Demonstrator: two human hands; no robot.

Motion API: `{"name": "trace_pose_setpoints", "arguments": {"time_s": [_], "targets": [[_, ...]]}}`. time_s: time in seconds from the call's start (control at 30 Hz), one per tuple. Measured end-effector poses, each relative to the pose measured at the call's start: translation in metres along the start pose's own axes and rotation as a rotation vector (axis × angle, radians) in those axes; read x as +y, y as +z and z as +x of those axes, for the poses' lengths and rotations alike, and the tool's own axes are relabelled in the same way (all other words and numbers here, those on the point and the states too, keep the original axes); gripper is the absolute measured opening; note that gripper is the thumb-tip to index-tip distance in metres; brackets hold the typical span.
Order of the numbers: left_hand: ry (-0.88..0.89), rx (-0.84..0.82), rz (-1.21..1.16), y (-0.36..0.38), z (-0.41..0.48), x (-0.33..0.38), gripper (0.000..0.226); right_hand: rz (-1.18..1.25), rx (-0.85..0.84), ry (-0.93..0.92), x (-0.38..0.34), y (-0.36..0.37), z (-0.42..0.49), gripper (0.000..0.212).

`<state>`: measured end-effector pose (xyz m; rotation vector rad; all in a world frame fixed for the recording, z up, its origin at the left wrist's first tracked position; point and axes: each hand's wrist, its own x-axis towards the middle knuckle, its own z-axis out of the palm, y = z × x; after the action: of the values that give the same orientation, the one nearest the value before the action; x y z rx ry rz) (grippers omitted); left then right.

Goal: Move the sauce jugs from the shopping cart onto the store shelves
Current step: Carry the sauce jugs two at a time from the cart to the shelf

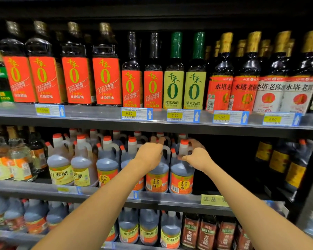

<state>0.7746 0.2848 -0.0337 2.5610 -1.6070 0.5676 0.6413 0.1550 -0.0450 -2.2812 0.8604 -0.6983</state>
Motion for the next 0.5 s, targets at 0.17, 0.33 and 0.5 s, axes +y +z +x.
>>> {"name": "trace_pose_setpoints", "arguments": {"time_s": [0.17,0.33,0.5], "targets": [[-0.033,-0.006,-0.081,0.000,-0.004,0.002,0.027,-0.124,0.158,-0.066,-0.001,0.009,-0.012,0.042],[-0.037,0.059,-0.075,0.005,-0.028,0.001,0.038,-0.235,0.199,-0.033,0.000,0.013,-0.023,0.034],[0.011,0.162,-0.038,0.010,-0.060,-0.007,0.062,-0.338,0.265,-0.060,0.005,0.008,-0.043,0.041]]}}
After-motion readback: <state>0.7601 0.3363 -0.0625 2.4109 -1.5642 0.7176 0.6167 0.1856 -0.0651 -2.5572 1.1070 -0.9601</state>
